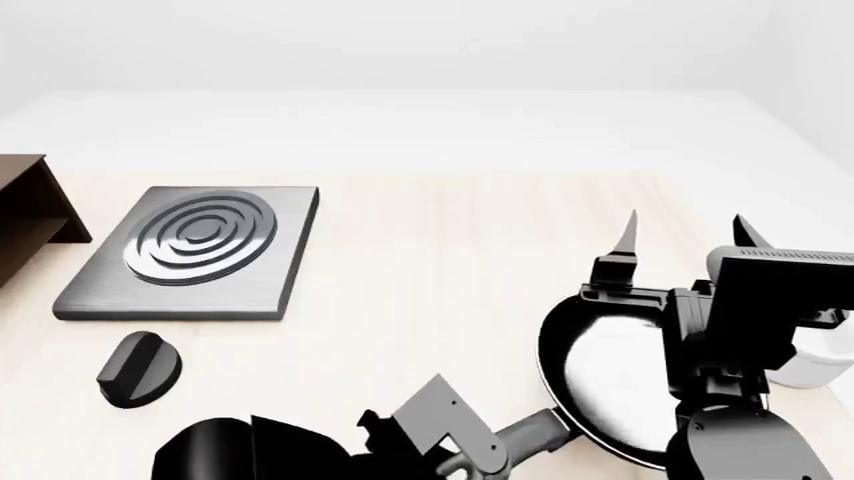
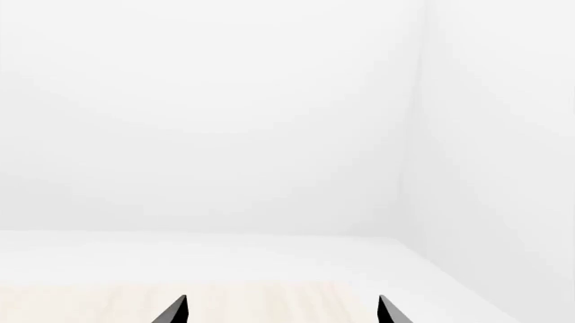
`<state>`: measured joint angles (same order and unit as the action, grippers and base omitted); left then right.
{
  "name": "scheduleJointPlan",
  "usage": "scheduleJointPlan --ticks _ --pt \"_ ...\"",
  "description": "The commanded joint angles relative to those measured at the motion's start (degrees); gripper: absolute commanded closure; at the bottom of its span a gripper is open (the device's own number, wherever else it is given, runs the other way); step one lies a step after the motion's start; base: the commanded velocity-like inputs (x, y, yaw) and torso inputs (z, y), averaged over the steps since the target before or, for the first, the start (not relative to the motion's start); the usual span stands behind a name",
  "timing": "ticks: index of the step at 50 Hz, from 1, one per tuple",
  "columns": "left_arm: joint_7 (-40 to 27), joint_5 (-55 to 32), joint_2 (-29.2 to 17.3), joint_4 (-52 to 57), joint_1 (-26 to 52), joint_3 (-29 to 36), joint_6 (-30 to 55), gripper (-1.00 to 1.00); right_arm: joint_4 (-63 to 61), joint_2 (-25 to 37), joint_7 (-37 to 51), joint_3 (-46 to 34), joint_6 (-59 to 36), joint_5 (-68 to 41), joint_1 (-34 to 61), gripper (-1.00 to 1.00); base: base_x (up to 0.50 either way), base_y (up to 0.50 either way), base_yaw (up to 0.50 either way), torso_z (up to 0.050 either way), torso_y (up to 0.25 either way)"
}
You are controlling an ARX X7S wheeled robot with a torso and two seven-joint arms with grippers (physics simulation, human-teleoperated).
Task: Put the frying pan on top of the cabinet.
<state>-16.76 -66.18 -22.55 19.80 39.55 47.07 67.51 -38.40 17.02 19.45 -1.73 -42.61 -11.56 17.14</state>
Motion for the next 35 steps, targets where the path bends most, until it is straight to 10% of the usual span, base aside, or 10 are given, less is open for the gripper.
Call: scheduleJointPlan --ticks 1,20,35 --pt "-1.8 -0.3 -5.3 3.5 2.9 -8.8 -2.5 1.0 -0.2 0.2 0.3 0.0 -0.1 -0.2 0.0 -1.0 0.0 0.0 0.0 0.0 0.0" --pt "-3.5 -2.7 -14.6 -4.7 6.6 -22.0 -7.1 1.0 -0.3 0.5 0.6 0.2 -0.1 -0.8 0.1 -1.0 0.0 0.0 0.0 0.0 0.001" --pt "-9.8 3.1 -8.7 -29.6 30.0 -25.1 -6.0 1.0 0.2 0.6 0.8 -0.1 -0.1 -1.1 0.2 -1.0 0.0 0.0 0.0 0.0 0.003"
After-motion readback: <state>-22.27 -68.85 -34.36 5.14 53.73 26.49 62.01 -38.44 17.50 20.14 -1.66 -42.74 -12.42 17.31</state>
